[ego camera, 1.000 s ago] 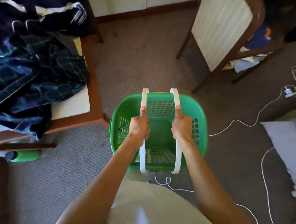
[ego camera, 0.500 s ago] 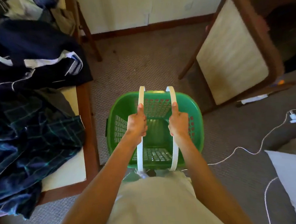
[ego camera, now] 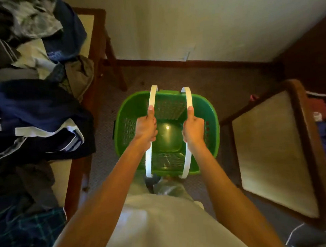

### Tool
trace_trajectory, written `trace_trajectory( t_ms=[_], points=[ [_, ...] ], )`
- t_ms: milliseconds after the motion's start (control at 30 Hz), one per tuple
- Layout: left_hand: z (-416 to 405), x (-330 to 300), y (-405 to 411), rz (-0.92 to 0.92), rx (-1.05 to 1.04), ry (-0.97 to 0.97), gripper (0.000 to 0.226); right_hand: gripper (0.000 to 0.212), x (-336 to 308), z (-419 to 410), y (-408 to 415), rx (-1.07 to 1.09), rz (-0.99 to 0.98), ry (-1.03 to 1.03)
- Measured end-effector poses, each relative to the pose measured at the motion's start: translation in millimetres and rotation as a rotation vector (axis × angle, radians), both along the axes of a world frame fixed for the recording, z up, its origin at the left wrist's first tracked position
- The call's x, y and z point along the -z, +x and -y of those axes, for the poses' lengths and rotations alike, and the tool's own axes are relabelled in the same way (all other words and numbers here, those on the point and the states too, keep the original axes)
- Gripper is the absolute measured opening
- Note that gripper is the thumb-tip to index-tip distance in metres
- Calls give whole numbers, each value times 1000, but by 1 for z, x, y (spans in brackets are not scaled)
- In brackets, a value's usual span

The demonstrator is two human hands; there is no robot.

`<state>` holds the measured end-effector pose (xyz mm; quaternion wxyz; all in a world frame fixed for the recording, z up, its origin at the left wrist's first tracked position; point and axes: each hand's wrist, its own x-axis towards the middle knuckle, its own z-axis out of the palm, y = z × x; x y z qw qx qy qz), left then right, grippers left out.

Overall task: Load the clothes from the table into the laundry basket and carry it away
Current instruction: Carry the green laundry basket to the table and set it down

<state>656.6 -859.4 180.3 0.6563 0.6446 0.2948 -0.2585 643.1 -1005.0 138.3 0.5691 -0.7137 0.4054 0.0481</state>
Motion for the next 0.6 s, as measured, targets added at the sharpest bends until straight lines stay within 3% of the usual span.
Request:
trace_trajectory(
  t_ms=[600],
  points=[
    [36, 79, 320, -108, -9, 71, 57, 57, 66, 40, 317, 12, -64, 39]
  ],
)
